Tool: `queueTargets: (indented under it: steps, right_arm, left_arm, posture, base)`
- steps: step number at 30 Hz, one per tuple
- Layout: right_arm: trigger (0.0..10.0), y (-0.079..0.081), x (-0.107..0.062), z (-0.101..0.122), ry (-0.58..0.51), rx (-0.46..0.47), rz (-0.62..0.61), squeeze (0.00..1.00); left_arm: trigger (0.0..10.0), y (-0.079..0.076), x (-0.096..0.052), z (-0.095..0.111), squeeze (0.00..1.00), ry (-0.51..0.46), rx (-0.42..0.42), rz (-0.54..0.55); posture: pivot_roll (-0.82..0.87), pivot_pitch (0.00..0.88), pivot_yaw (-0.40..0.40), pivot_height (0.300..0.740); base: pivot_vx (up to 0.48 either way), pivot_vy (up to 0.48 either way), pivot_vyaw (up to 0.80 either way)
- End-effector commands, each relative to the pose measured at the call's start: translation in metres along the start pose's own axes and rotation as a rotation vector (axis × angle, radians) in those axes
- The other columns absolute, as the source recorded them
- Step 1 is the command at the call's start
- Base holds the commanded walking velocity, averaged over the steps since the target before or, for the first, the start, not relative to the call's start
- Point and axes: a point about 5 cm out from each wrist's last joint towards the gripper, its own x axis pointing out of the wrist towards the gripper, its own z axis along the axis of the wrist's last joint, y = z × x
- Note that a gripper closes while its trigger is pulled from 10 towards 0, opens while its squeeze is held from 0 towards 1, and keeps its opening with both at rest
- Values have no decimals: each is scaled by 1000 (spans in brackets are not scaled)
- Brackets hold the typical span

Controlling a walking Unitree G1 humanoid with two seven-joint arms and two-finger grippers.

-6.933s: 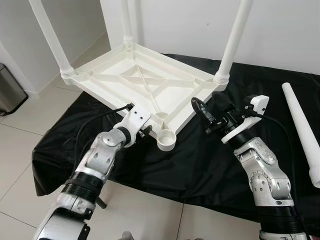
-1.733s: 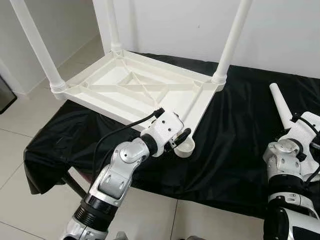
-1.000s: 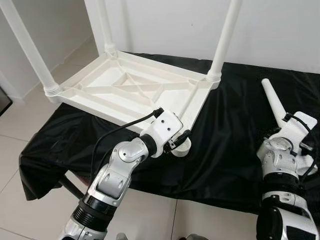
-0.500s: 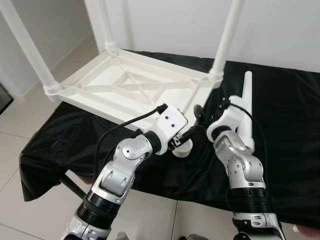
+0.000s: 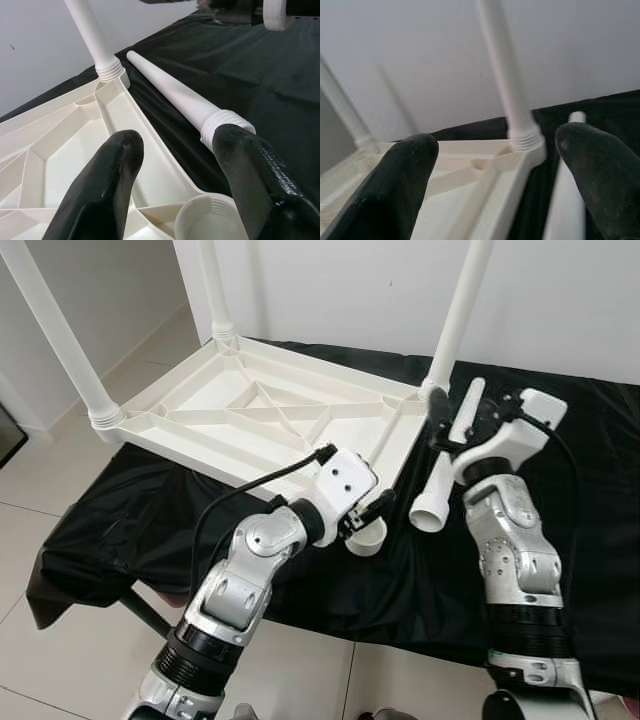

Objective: Building children table

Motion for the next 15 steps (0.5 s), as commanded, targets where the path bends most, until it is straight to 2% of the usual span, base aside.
queueTargets:
  steps: [1, 5, 9, 12, 14, 15]
  right_arm:
    - [10000, -4, -1, -5, 15, -22, -24, 0]
    - [10000, -17, -1, -14, 33, -109, -82, 0]
    - [10000, -22, -2, -16, 30, -138, -96, 0]
    - [10000, -32, -3, -26, 91, -175, -126, 0]
    - [10000, -32, -3, -26, 91, -175, -126, 0]
    - [10000, -36, -4, -35, 143, -189, -121, 0]
  left_arm:
    - [10000, -2, 0, -5, 0, 22, -17, 15]
    - [10000, -3, -3, -7, 0, 31, -31, -1]
    - [10000, -4, -5, -10, 0, 39, -35, -19]
    - [10000, -10, -10, -15, 0, 60, -22, -83]
    - [10000, -10, -10, -15, 0, 60, -22, -83]
    - [10000, -16, -13, -17, 0, 73, -9, -133]
  posture:
    - [-61, 52, 21, 740]
    - [-52, 41, 15, 740]
    - [-51, 39, 13, 740]
    - [-47, 30, 9, 740]
    - [-47, 30, 9, 740]
    - [-48, 23, 7, 740]
  base:
    - [0, 0, 0]
    - [0, 0, 0]
    - [0, 0, 0]
    - [0, 0, 0]
    - [0, 0, 0]
    - [0, 0, 0]
